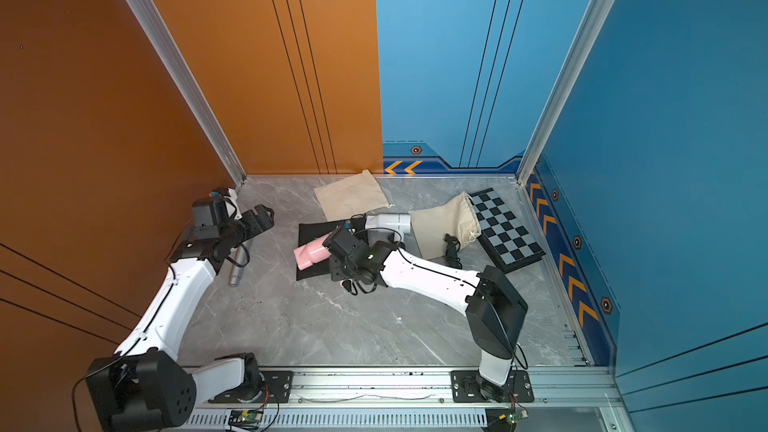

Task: Pack away hair dryers
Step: Pick up the hair dryer from the center of the board, then adjust the hair dryer.

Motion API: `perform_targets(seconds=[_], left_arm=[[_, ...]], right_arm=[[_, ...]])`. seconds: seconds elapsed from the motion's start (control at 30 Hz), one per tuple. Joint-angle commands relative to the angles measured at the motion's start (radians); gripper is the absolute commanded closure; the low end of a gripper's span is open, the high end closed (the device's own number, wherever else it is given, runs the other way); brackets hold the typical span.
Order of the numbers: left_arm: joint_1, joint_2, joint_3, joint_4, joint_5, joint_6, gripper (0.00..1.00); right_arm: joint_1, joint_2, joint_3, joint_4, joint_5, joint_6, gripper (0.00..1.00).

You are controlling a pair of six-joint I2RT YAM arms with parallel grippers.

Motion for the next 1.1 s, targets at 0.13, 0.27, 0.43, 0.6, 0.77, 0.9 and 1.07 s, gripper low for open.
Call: perform_targets(seconds=[0.13,0.27,0.43,0.6,0.77,0.9,1.07], left_arm=[[-0.013,-0.037,-0.053,0.19,0.232,-0.056,0.02],[-0.012,-0.014,-0.096,0.269,0.361,-0.273,0.02],[-0.052,-0.002,-0.175,0.435,0.457,-0.597,0.02],[-0.11,0.003,-0.174,0.451,0.531,-0.643,0.01],[-0.068,0.03,-0.161,0.411,0.661,-0.548,0.01],[-0.028,0.035,-0.142,0.329,0.697,-0.43,0.01],[-0.058,0.057,-0.089,0.318,0.769,-0.31,0.0]], right_arm=[[-0.125,-0.088,-0.063,0.113,-0.147,0.05,0.74],[-0.167,-0.132,-0.107,0.18,-0.146,0.053,0.74],[-0.186,-0.177,-0.135,0.243,-0.118,0.026,0.74],[-0.198,-0.197,-0.122,0.259,-0.148,-0.006,0.74],[-0.227,-0.232,-0.129,0.243,-0.247,-0.109,0.76],[-0.272,-0.278,-0.154,0.23,-0.346,-0.233,0.74],[-0.313,-0.301,-0.154,0.188,-0.389,-0.408,0.74]])
